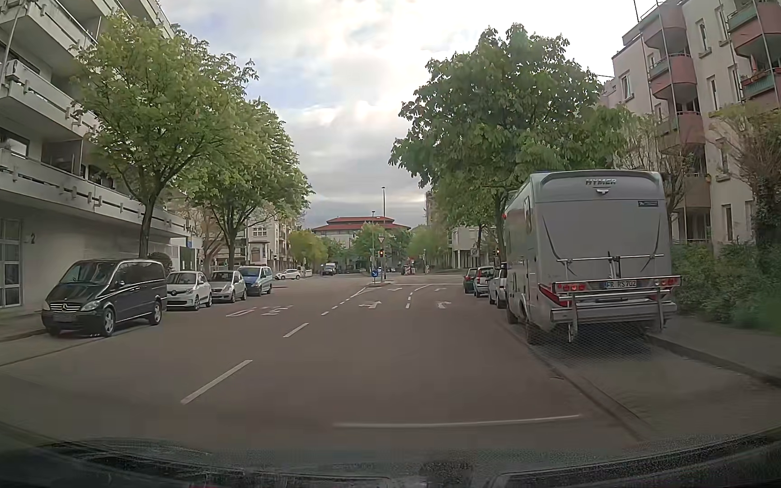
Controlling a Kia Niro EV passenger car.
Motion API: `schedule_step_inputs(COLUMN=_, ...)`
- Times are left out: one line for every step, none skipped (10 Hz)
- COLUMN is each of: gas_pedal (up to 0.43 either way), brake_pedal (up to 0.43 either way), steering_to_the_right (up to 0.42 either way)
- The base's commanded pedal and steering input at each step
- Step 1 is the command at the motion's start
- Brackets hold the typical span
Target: Follow the waypoints while adhering to traffic rules and regulations
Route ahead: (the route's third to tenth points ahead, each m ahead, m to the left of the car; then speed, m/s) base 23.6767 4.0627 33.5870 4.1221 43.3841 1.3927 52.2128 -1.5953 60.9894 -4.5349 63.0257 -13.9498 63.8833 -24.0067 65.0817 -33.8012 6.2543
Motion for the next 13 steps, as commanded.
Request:
schedule_step_inputs(gas_pedal=0.098, brake_pedal=0.0, steering_to_the_right=0.022)
schedule_step_inputs(gas_pedal=0.098, brake_pedal=0.0, steering_to_the_right=0.021)
schedule_step_inputs(gas_pedal=0.098, brake_pedal=0.0, steering_to_the_right=0.019)
schedule_step_inputs(gas_pedal=0.087, brake_pedal=0.0, steering_to_the_right=0.018)
schedule_step_inputs(gas_pedal=0.059, brake_pedal=0.0, steering_to_the_right=0.019)
schedule_step_inputs(gas_pedal=0.059, brake_pedal=0.0, steering_to_the_right=0.018)
schedule_step_inputs(gas_pedal=0.059, brake_pedal=0.0, steering_to_the_right=0.016)
schedule_step_inputs(gas_pedal=0.059, brake_pedal=0.0, steering_to_the_right=0.014)
schedule_step_inputs(gas_pedal=0.059, brake_pedal=0.0, steering_to_the_right=0.015)
schedule_step_inputs(gas_pedal=0.059, brake_pedal=0.0, steering_to_the_right=0.015)
schedule_step_inputs(gas_pedal=0.059, brake_pedal=0.0, steering_to_the_right=0.012)
schedule_step_inputs(gas_pedal=0.059, brake_pedal=0.0, steering_to_the_right=0.009)
schedule_step_inputs(gas_pedal=0.059, brake_pedal=0.0, steering_to_the_right=0.009)
